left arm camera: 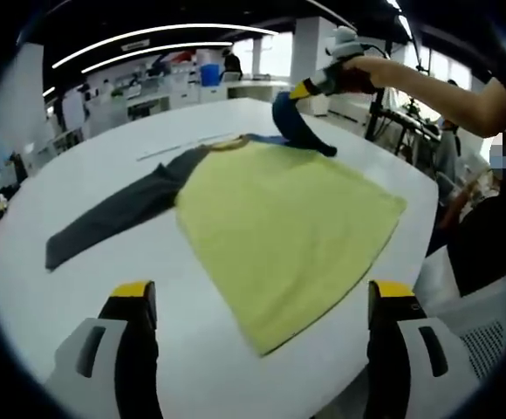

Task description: Fold the garment on the visible template until the final outline fits inside the template.

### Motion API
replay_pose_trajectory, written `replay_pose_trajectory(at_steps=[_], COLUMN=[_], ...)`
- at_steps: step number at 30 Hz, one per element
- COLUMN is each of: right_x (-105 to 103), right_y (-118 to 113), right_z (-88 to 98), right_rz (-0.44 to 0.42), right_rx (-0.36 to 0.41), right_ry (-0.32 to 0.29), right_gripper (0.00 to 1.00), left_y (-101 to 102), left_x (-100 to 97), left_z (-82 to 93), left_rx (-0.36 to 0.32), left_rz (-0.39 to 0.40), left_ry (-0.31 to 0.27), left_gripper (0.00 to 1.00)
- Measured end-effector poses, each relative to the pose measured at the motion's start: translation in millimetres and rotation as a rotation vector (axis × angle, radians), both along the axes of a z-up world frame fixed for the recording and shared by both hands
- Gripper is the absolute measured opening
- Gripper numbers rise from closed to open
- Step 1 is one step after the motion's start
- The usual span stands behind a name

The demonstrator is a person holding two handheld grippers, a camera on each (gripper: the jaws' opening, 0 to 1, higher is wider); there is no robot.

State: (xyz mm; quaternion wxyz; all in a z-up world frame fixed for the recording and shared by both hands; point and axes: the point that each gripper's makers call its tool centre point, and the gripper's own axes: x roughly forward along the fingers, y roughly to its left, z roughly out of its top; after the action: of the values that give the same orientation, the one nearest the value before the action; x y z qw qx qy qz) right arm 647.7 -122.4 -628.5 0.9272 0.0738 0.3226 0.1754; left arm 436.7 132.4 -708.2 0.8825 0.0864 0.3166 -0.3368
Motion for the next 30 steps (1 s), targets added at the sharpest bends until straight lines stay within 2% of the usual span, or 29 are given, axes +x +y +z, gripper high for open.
replay_pose_trajectory(at_steps=[4, 9, 15, 30], right_x=[1.3, 1.7, 19.9, 25.1], right_y=[16.4, 36.4, 50.8, 101.2], right_z=[-1.1, -7.7, -15.4, -9.5], right_rz=[0.033, 0.074, 0.107, 0.195], right_rx=[-0.023, -0.029, -0.032, -0.048], right_ry=[-0.006, 0.015, 0.028, 0.016], right_gripper=[0.0, 0.0, 0.0, 0.0], left_y=[0.3, 2.0, 5.1, 9.7], left_x=[-0.4, -1.6, -3.8, -3.5], left_z=[-0.4, -1.5, -3.9, -4.0], left_rx=[0.004, 0.01, 0.012, 0.015], left_rz=[0.001, -0.002, 0.007, 0.019], left_ry=[-0.001, 0.004, 0.013, 0.011], left_gripper=[0.98, 0.98, 0.98, 0.98])
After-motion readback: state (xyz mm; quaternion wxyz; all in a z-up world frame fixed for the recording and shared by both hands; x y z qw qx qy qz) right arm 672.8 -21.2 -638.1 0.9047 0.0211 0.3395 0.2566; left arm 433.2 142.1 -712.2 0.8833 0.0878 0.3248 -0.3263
